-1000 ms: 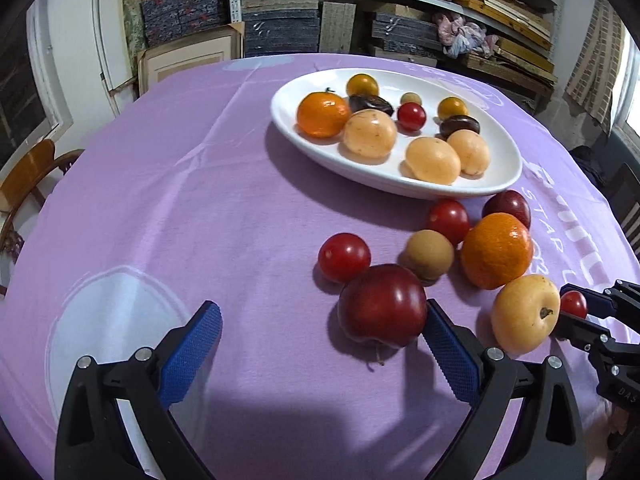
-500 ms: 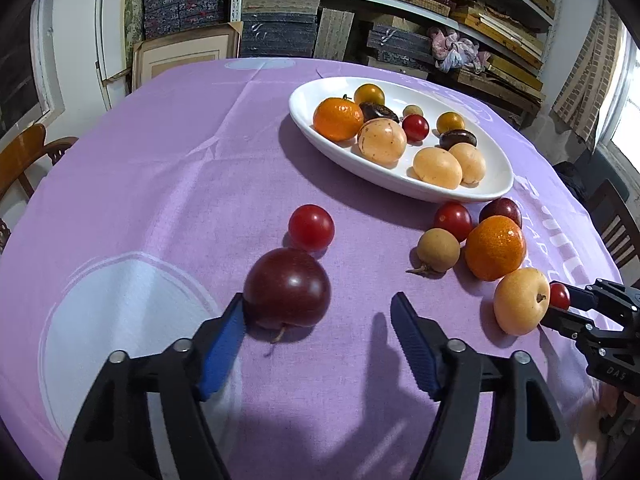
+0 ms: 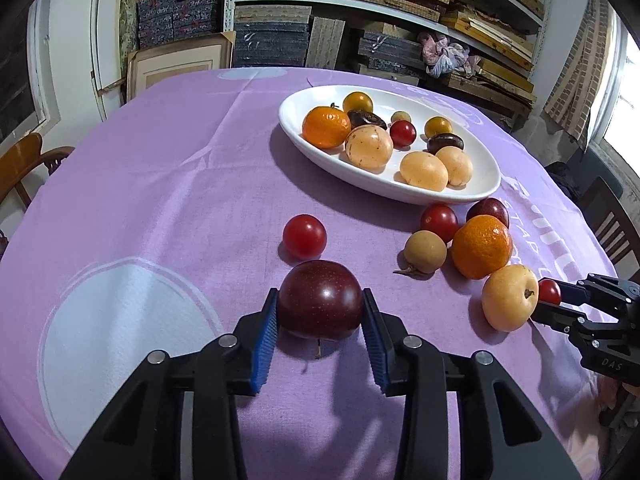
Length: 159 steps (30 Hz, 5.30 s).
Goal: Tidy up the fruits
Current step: 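Grasp a dark red plum with the left gripper while the right holds the tomato, then lower the plum and red tomato onto the white plate and open both grippers, then withdraw both grippers from the plate back toward the remaining fruit, then close the right gripper on a dark red plum on the cloth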
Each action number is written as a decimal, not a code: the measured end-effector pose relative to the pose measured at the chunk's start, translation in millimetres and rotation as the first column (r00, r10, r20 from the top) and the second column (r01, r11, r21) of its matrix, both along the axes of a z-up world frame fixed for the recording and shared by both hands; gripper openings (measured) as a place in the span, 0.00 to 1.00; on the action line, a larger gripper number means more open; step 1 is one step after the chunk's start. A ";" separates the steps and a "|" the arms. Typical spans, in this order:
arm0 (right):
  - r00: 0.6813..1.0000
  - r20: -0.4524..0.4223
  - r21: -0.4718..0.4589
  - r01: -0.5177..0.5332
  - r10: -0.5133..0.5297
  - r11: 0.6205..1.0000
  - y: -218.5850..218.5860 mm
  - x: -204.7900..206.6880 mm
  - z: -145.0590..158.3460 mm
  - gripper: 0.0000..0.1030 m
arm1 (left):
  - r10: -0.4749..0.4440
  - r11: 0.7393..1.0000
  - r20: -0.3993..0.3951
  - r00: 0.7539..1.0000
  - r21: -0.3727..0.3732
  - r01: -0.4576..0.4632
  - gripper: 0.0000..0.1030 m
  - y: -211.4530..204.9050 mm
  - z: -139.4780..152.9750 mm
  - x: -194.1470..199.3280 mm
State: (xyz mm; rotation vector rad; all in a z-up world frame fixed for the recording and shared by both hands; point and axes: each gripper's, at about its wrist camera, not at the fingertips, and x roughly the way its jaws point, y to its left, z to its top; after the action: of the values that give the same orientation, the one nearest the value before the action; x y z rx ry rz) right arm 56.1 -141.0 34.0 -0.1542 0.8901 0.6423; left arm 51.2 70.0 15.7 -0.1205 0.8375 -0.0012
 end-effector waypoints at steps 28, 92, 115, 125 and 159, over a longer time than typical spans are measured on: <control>0.975 0.212 0.045 0.053 -0.062 0.998 9.9 65.9 117.9 0.27 | -0.125 0.991 0.128 0.984 0.067 0.117 0.39 -45.0 96.8 93.4; 0.940 0.028 0.259 0.322 -0.341 0.910 -76.8 -3.8 9.9 0.96 | 0.128 0.989 0.017 0.992 0.074 -0.129 0.94 30.1 14.2 -1.1; 0.977 0.042 0.054 0.205 -0.207 0.977 -4.4 40.7 20.9 0.96 | 0.165 0.986 -0.074 0.984 -0.001 -0.165 0.97 32.4 -6.4 38.4; 0.985 0.041 -0.052 0.167 -0.165 0.985 32.7 83.5 5.1 0.96 | 0.137 0.987 -0.108 0.985 0.098 -0.127 0.97 18.7 -11.3 44.1; 0.995 0.004 -0.010 0.097 -0.097 0.995 13.4 71.1 -3.7 0.44 | 0.137 0.986 -0.113 0.984 0.109 -0.125 0.97 15.5 -11.8 45.3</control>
State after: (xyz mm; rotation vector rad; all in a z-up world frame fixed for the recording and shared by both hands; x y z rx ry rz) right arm 127.2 -127.6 30.3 -0.1206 0.8922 0.5469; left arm 96.5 85.5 4.0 -0.0801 0.9469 0.1743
